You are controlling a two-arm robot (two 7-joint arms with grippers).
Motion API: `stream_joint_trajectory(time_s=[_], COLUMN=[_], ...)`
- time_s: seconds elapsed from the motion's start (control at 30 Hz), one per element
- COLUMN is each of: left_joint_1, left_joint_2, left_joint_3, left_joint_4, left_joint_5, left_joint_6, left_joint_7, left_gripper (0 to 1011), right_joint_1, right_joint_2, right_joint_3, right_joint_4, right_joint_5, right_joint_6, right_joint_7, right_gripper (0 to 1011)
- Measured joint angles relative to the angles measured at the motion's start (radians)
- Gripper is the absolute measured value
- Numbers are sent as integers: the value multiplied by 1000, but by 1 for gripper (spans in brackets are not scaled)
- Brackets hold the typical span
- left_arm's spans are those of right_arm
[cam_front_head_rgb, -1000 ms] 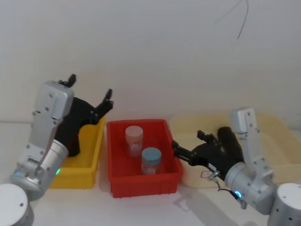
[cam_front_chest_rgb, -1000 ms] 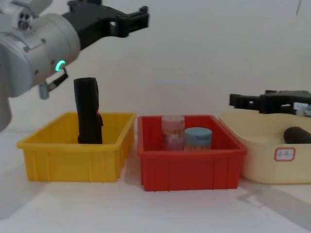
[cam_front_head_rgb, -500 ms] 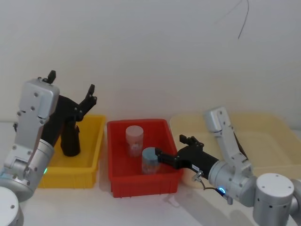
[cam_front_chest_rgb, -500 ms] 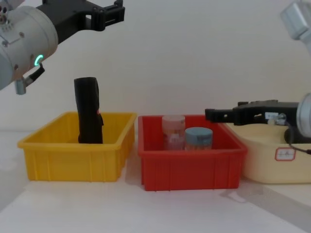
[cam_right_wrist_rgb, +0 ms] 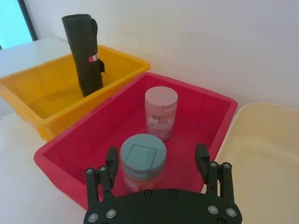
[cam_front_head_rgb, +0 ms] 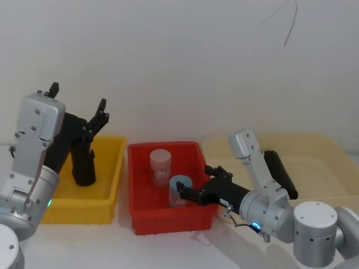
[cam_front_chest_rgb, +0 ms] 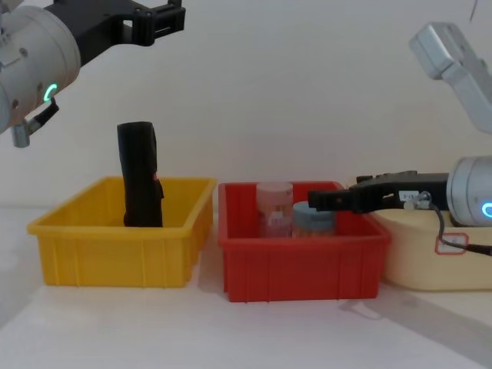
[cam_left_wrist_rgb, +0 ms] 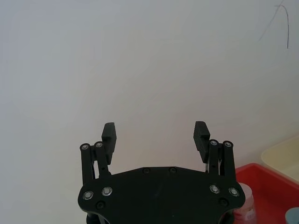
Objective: Pick up the garbage bag with the one hand and transfer it to the other hand.
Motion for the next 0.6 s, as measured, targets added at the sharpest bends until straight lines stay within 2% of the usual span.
stream_joint_trajectory(time_s=[0.6], left_joint_1=[3], left_joint_2=[1], left_joint_3=[-4], left_joint_4=[-5], left_joint_5=[4], left_joint_6=[2], left_joint_7=[6], left_gripper=[1001], right_joint_1=[37], right_joint_2=[-13], right_joint_3=[-39], right_joint_4=[50], right_joint_5=[-8], right_joint_6=[9], right_joint_7=[16], right_gripper=[1000])
